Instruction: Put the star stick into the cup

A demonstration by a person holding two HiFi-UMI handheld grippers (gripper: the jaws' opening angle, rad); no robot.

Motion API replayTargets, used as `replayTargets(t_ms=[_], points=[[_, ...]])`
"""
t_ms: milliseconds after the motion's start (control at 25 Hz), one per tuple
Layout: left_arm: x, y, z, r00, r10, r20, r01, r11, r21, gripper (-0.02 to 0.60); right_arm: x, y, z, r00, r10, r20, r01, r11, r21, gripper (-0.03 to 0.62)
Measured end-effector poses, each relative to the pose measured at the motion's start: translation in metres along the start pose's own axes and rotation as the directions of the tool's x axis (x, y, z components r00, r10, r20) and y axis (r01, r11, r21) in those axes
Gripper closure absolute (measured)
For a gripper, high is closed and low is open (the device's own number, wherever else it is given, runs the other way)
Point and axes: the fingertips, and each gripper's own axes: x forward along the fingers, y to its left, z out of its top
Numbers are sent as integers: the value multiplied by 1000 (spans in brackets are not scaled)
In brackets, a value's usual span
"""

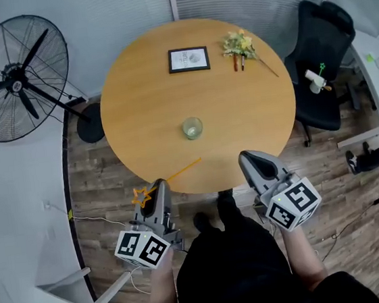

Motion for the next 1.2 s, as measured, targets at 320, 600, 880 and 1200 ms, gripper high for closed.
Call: replayTargets(t_ms=[320,600,880,1200], points=[[56,-1,14,999,44,18,-45,999,14,568,32,-48,26,999,48,13,-48,999,5,585],[86,-1,-1,994,103,21,-102,994,-35,568,45,-65,23,990,142,-18,-141,990,24,585],[89,7,-17,985,171,9,-170,985,-39,568,47,-64,5,978,201,-64,-197,979,55,585],[98,29,-20,981,195,-1,-195,980,-38,568,57,-67,2,977,194,-88,-190,980,53,585]])
